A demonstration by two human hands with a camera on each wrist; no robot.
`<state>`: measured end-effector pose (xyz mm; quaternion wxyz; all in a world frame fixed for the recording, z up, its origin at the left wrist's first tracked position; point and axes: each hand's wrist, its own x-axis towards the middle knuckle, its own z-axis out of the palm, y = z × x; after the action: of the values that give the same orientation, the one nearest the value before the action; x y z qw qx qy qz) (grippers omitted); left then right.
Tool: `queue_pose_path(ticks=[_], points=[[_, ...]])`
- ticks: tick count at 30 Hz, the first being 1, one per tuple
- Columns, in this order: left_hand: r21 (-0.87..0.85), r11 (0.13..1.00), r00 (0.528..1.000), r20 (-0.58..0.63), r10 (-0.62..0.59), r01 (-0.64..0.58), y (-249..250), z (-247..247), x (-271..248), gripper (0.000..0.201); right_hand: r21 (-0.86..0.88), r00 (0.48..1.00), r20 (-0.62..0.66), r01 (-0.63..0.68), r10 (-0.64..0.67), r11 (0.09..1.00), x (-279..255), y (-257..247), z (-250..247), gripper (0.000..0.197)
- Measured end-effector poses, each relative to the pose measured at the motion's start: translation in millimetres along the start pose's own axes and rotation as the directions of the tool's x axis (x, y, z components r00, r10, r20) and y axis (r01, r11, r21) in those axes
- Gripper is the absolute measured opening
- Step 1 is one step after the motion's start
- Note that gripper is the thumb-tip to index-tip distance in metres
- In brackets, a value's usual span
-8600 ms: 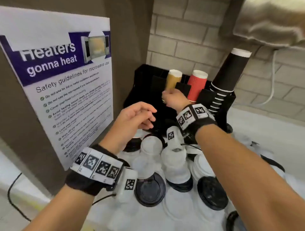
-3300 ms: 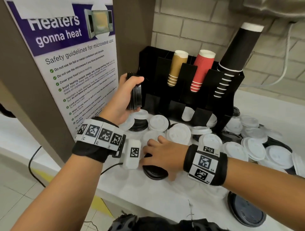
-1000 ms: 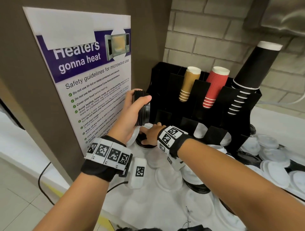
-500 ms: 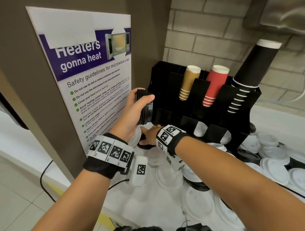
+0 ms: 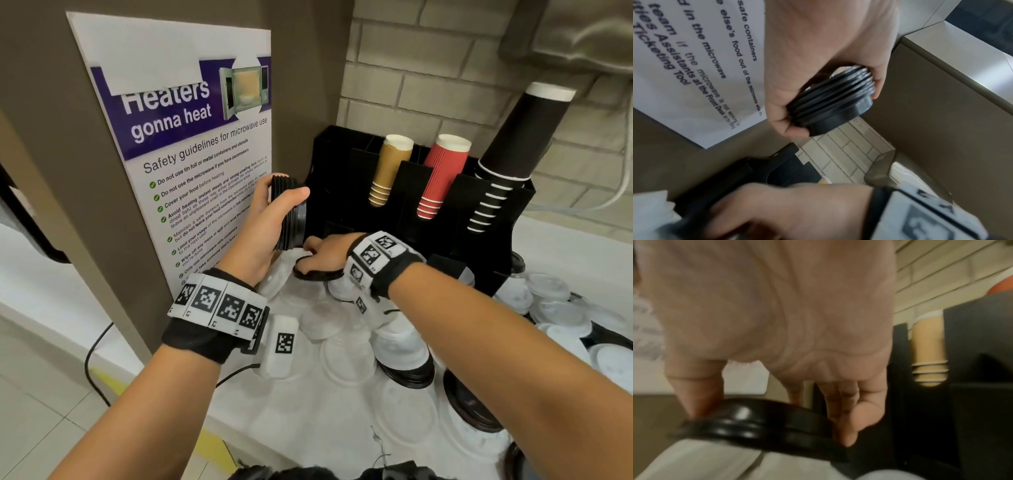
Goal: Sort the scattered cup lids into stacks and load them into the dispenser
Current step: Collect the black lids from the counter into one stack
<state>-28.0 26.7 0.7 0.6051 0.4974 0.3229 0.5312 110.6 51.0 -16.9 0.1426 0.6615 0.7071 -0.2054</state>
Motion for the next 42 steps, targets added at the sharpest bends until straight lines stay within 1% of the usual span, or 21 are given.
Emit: queue_pose_path(ticks=[1,3,4,6,7,8,9,10,12,15,20,26,30,33,36,37,38,39,40,41,42], points=[[-0.004,1.000,1.000,-0.004,-0.005,0.005,-1.3,0.0,-0.4,0.015,0.061,1.000,-0.005,-0.005,0.006,0.998,-5.7,6.6,-5.9,0.066],[-0.002,1.000,1.000,-0.006,-0.031,0.031,-6.6,0.8,-2.6,0.022,0.336,0.999,-0.036,0.021,-0.009,0.942,-17.4,20.4,-11.6,0.055],[0.004,0.999,0.999,-0.006,-0.051,0.051,-10.0,1.9,-4.2,0.031,0.519,0.998,-0.062,0.055,-0.026,0.853,-23.2,27.0,-11.3,0.048],[0.005,0.996,0.996,-0.001,-0.089,0.089,-17.7,5.8,-8.0,0.043,0.822,0.990,-0.134,0.139,-0.050,0.551,-34.9,38.0,-6.9,0.035],[0.000,0.994,0.994,0.006,-0.105,0.105,-21.8,7.8,-9.7,0.046,0.899,0.981,-0.182,0.192,-0.064,0.394,-40.3,42.9,-3.8,0.032],[0.001,0.993,0.992,0.018,-0.122,0.122,-25.6,10.0,-11.5,0.047,0.928,0.968,-0.236,0.251,-0.084,0.276,-45.9,46.7,-1.0,0.030],[0.006,0.991,0.990,0.036,-0.137,0.137,-28.5,12.6,-13.1,0.048,0.926,0.951,-0.290,0.307,-0.106,0.219,-51.2,49.3,1.5,0.030],[0.010,0.989,0.987,0.061,-0.150,0.150,-30.5,15.4,-14.7,0.048,0.911,0.933,-0.335,0.356,-0.132,0.208,-57.0,50.4,3.4,0.029],[0.003,0.984,0.977,0.121,-0.175,0.176,-33.2,21.9,-17.5,0.046,0.868,0.904,-0.392,0.424,-0.170,0.259,-69.1,50.0,6.2,0.029],[-0.067,0.975,0.963,0.182,-0.198,0.213,-35.5,30.2,-21.0,0.043,0.775,0.860,-0.479,0.508,-0.175,0.375,-88.9,50.3,9.8,0.040],[-0.164,0.951,0.947,0.229,-0.223,0.264,-34.6,42.4,-25.8,0.058,0.727,0.824,-0.545,0.557,-0.156,0.403,-103.3,59.1,17.4,0.049],[-0.144,0.964,0.961,0.198,-0.193,0.223,-32.5,52.4,-29.7,0.041,0.663,0.777,-0.606,0.611,-0.168,0.432,-109.3,57.8,18.9,0.052],[-0.132,0.964,0.956,0.218,-0.198,0.230,-35.5,49.8,-28.5,0.036,0.682,0.793,-0.591,0.589,-0.148,0.433,-109.6,58.9,18.5,0.054],[-0.123,0.967,0.960,0.199,-0.195,0.222,-37.3,45.6,-26.3,0.034,0.680,0.784,-0.593,0.609,-0.181,0.409,-106.3,57.7,21.2,0.053],[-0.136,0.974,0.978,0.133,-0.162,0.180,-34.3,37.5,-19.7,0.034,0.740,0.826,-0.540,0.558,-0.164,0.376,-93.6,59.2,17.5,0.042],[-0.148,0.975,0.983,0.101,-0.151,0.165,-31.3,33.5,-16.4,0.034,0.748,0.852,-0.511,0.508,-0.118,0.428,-86.2,60.5,14.4,0.035],[-0.161,0.975,0.987,0.071,-0.143,0.153,-28.2,29.4,-12.5,0.035,0.726,0.877,-0.476,0.436,-0.069,0.531,-77.5,62.1,11.7,0.032],[-0.172,0.975,0.989,0.050,-0.136,0.143,-25.3,25.6,-8.6,0.038,0.649,0.901,-0.431,0.348,-0.049,0.677,-67.0,64.3,10.2,0.033],[-0.177,0.975,0.991,0.038,-0.128,0.133,-22.2,22.7,-5.5,0.040,0.498,0.928,-0.367,0.251,-0.061,0.830,-55.5,65.4,10.6,0.038],[-0.177,0.976,0.992,0.034,-0.119,0.123,-19.5,20.6,-2.9,0.041,0.307,0.958,-0.277,0.163,-0.076,0.938,-44.3,64.0,12.6,0.047],[-0.174,0.978,0.993,0.036,-0.110,0.114,-17.4,19.2,-0.8,0.042,0.125,0.979,-0.187,0.101,-0.076,0.987,-34.1,60.4,15.7,0.056]])
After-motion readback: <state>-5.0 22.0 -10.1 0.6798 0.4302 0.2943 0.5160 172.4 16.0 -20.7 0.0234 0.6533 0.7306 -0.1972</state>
